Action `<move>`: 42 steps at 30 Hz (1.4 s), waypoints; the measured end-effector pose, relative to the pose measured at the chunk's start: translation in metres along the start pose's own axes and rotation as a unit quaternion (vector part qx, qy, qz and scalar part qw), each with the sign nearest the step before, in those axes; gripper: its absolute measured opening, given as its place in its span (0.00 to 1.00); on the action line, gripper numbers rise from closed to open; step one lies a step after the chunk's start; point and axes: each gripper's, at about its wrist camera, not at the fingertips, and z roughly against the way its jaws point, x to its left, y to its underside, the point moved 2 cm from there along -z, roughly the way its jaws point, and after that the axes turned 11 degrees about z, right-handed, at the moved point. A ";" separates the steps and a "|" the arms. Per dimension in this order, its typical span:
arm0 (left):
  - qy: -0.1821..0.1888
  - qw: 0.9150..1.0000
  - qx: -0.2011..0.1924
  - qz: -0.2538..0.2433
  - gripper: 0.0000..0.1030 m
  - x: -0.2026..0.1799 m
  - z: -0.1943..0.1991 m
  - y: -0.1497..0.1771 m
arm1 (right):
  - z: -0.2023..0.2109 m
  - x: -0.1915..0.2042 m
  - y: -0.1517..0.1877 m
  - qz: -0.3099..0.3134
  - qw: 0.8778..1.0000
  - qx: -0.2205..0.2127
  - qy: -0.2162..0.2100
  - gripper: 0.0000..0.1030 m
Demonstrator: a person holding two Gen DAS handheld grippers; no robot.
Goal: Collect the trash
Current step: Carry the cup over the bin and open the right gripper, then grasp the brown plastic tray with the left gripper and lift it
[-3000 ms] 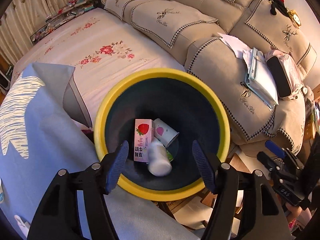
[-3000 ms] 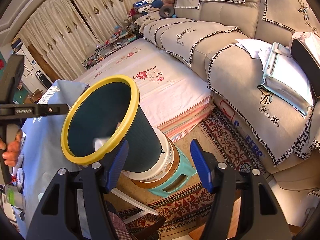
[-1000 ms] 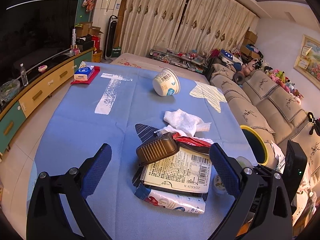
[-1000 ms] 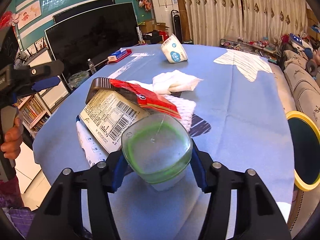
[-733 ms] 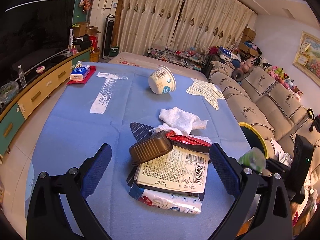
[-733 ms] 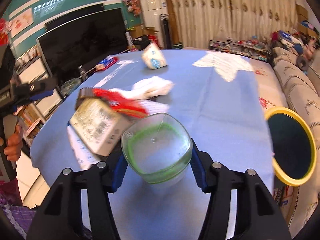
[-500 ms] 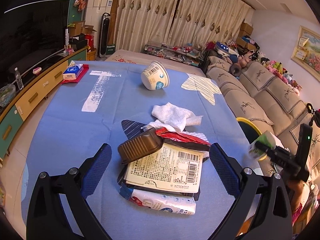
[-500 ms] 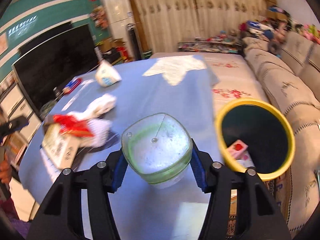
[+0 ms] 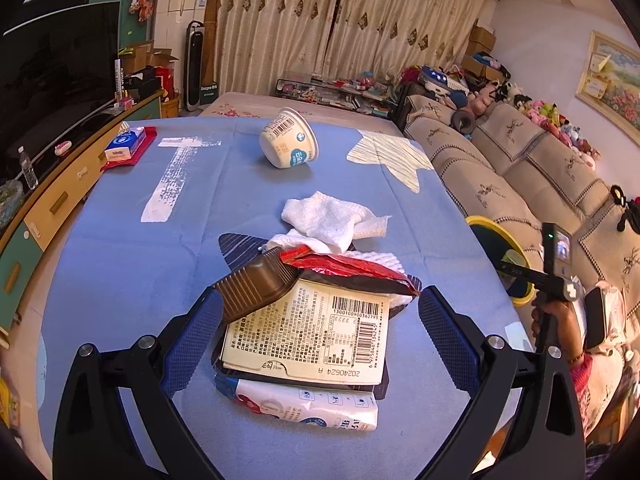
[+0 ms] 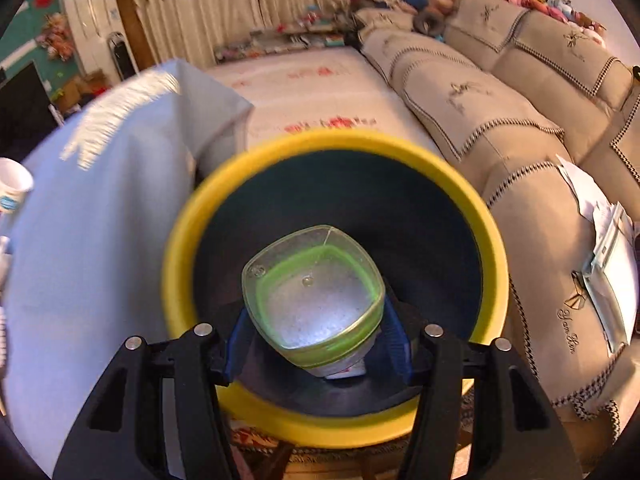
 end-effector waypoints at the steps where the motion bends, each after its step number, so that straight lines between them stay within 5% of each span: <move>1: -0.001 1.000 0.003 -0.004 0.94 -0.001 -0.001 0.001 | -0.008 -0.001 0.000 -0.001 1.000 0.007 0.003 0.53; 8: -0.011 1.000 0.016 -0.011 0.94 0.001 -0.007 0.006 | -0.025 -0.003 0.007 -0.005 1.000 0.029 0.005 0.53; 17: -0.027 0.999 0.018 -0.035 0.94 0.004 -0.016 0.003 | 0.001 -0.004 0.010 -0.012 1.000 -0.001 0.001 0.55; 26: -0.050 0.990 0.017 -0.130 0.93 0.013 -0.036 -0.006 | 0.017 0.003 0.009 -0.006 1.000 -0.015 -0.009 0.55; 33: -0.024 0.986 0.020 -0.162 0.71 0.028 -0.044 -0.018 | 0.021 0.011 0.005 0.004 1.000 -0.018 -0.015 0.55; 40: 0.008 0.978 0.044 -0.205 0.63 0.037 -0.051 -0.020 | 0.023 0.016 0.003 0.009 1.000 -0.021 -0.015 0.55; 42: 0.019 0.976 0.048 -0.212 0.54 0.037 -0.053 -0.019 | 0.023 0.018 0.003 0.010 1.000 -0.020 -0.016 0.55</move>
